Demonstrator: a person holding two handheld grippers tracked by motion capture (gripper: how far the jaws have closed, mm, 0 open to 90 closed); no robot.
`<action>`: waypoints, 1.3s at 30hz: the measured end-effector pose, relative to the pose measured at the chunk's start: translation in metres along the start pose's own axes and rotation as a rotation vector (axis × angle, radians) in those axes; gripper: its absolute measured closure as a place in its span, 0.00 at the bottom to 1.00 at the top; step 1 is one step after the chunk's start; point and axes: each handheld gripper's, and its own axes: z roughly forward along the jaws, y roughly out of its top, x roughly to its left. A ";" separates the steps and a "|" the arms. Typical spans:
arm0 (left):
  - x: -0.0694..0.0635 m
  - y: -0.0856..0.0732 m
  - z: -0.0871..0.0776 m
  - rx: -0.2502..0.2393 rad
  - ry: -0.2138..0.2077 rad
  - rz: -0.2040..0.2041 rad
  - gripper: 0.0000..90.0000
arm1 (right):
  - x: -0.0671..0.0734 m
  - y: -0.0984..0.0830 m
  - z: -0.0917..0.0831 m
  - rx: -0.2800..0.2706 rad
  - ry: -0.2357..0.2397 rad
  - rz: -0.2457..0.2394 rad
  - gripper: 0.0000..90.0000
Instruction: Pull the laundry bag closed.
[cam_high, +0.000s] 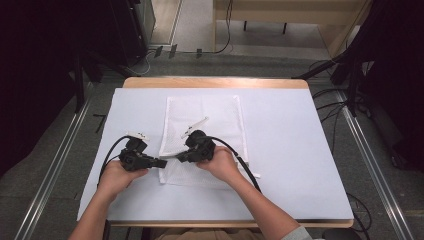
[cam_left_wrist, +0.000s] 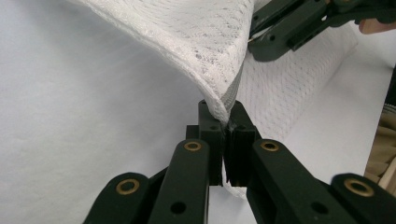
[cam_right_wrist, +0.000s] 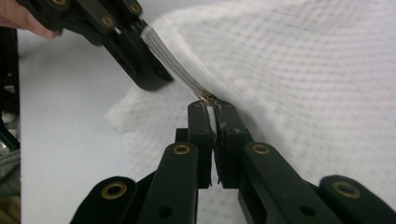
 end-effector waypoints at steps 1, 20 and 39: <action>0.000 0.000 0.000 0.002 0.003 0.000 0.98 | -0.001 -0.001 -0.001 -0.002 -0.003 0.006 0.98; 0.001 -0.002 -0.002 -0.008 -0.016 -0.001 0.98 | -0.007 -0.014 -0.014 0.007 -0.012 0.007 0.98; -0.002 -0.004 -0.002 -0.011 -0.009 0.026 0.98 | -0.011 -0.024 -0.022 -0.018 -0.003 0.016 0.98</action>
